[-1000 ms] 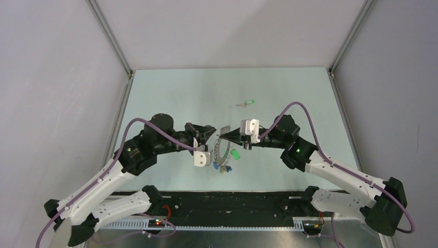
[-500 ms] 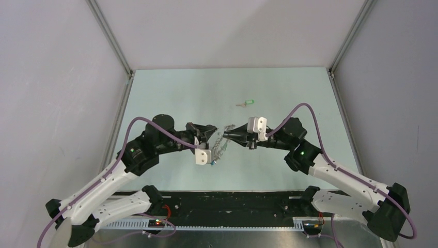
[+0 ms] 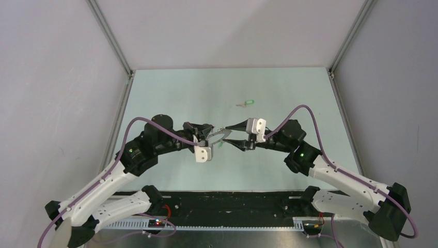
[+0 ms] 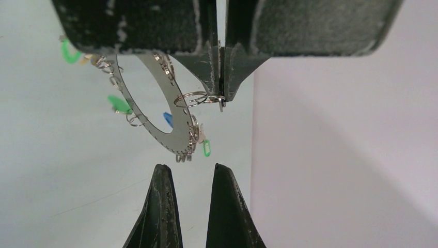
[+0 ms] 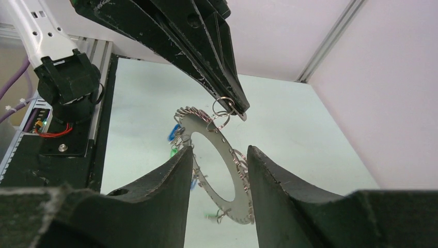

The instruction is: Remove the keys from the keyring

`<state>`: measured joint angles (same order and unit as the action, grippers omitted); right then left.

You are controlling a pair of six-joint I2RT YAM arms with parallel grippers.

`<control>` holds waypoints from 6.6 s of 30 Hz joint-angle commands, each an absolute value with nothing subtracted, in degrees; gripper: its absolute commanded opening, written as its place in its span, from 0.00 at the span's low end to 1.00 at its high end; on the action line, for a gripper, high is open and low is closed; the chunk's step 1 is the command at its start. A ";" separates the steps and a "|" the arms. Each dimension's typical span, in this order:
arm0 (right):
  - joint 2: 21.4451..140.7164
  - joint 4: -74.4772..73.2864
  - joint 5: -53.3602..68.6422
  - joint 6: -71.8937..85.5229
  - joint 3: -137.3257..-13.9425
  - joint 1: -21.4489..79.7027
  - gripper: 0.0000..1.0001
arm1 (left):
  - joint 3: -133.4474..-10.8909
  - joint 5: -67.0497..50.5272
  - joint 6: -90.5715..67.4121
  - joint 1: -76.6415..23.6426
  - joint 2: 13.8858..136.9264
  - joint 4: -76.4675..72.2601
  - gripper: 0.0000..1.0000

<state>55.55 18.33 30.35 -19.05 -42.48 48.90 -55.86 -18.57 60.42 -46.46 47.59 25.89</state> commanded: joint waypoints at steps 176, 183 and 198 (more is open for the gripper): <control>65.19 17.74 30.99 -10.33 -51.75 51.45 0.00 | -46.64 -25.02 67.41 -46.18 38.81 16.53 0.00; 64.77 19.76 21.53 18.40 -51.67 49.68 0.00 | -46.33 -24.69 67.61 -46.17 38.52 16.13 0.00; 60.30 26.42 5.13 59.25 -40.86 46.92 0.37 | -45.91 -25.90 67.40 -46.22 38.53 15.63 0.00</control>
